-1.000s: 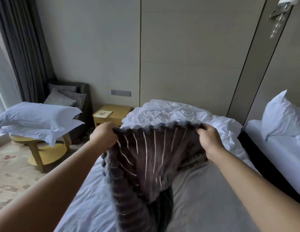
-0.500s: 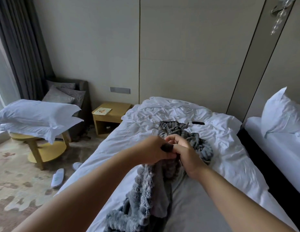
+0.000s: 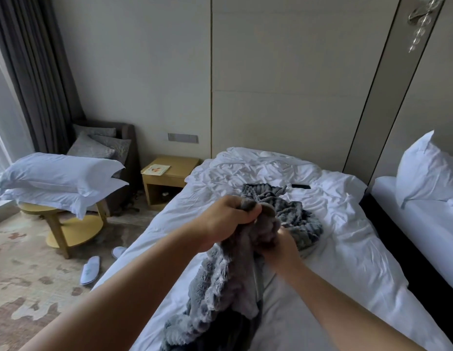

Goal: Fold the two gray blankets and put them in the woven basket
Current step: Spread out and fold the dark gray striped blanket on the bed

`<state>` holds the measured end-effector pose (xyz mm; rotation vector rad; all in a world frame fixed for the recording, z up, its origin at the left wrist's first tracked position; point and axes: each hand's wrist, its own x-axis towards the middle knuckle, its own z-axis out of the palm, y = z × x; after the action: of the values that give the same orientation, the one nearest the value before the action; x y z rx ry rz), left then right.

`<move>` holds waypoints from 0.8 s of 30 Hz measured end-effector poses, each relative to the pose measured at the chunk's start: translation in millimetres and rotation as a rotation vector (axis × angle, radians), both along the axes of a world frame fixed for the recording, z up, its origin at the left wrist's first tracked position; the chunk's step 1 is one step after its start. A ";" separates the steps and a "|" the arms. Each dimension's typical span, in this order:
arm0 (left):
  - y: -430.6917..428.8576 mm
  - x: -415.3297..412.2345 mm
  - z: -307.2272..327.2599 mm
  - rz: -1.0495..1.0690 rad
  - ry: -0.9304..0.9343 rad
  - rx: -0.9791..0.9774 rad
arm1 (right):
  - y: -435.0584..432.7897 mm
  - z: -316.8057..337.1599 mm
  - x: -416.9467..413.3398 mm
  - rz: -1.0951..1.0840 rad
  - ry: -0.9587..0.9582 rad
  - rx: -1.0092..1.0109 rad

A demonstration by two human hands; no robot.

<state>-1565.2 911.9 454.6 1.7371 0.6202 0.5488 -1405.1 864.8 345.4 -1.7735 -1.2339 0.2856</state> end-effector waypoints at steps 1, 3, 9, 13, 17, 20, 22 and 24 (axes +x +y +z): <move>-1.6 -3.3 5.6 -0.005 -0.098 -0.074 | -0.2 -6.2 9.8 -0.081 -0.084 0.011; 2.4 -17.9 18.3 -0.026 -0.275 -0.188 | -5.4 -14.2 37.6 -0.247 -0.116 -0.029; 62.3 -60.2 16.7 0.436 -0.102 -0.013 | -10.3 63.8 78.2 -0.493 0.089 0.037; 80.1 -68.4 -4.6 0.585 0.661 0.519 | 2.8 143.7 30.8 -0.207 0.627 0.395; 33.2 -21.7 -1.8 0.132 0.261 0.654 | 0.6 146.6 -14.5 0.156 0.200 0.239; 5.3 12.2 -2.1 0.047 0.297 0.595 | -0.5 125.6 -22.0 0.138 0.077 0.136; 7.7 21.6 -10.6 0.101 0.341 0.562 | -4.6 110.7 -15.9 0.146 0.102 0.086; 10.5 23.7 -11.7 0.165 0.388 0.625 | -12.3 91.2 -5.1 0.178 0.060 0.067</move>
<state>-1541.5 922.4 442.9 2.4297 0.9391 0.5594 -1410.2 852.5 436.7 -1.5898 -1.3454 0.3930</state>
